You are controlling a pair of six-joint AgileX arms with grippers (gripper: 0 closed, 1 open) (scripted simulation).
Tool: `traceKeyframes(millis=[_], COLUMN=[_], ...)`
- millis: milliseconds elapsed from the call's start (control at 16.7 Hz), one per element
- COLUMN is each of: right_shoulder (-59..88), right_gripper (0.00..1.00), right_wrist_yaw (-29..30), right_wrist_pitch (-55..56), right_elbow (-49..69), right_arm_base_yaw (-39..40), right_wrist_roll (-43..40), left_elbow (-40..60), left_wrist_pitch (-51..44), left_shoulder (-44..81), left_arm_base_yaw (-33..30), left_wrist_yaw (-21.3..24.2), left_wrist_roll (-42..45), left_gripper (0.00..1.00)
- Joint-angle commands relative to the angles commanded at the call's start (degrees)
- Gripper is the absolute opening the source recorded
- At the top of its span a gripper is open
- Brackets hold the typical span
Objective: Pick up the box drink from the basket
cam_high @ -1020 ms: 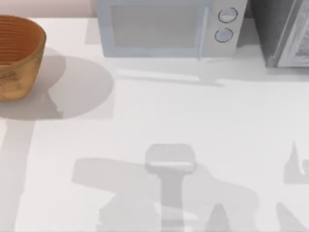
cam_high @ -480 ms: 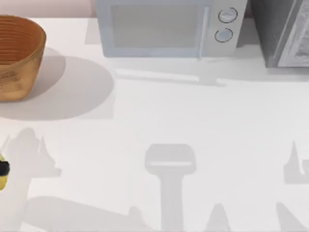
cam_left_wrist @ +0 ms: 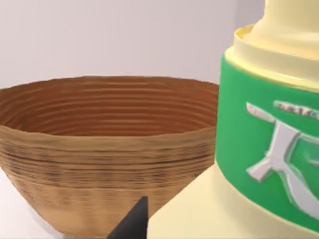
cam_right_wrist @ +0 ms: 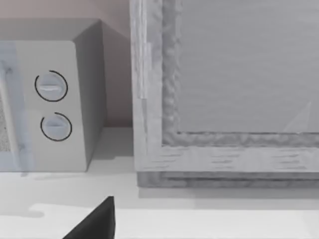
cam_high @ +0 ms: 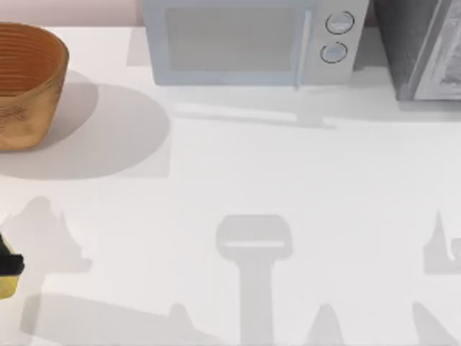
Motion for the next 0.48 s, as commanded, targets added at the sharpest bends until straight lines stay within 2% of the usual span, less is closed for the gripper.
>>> traceKeyframes(millis=[240, 480], right_shoulder=[0.0, 0.0], right_gripper=[1.0, 1.0], right_wrist_yaw=[0.0, 0.0], right_wrist_pitch=[0.0, 0.0], right_elbow=[0.0, 0.0], right_arm_base_yaw=[0.0, 0.0], right_wrist_roll=[0.0, 0.0], left_elbow=[1.02, 4.8], left_wrist_pitch=[4.14, 14.67], left_shoulder=[5.57, 17.22], left_arm_base_yaw=[-2.06, -6.82], left_wrist_yaw=[-4.54, -14.58], left_wrist_roll=[-0.11, 0.33], left_gripper=[0.0, 0.0])
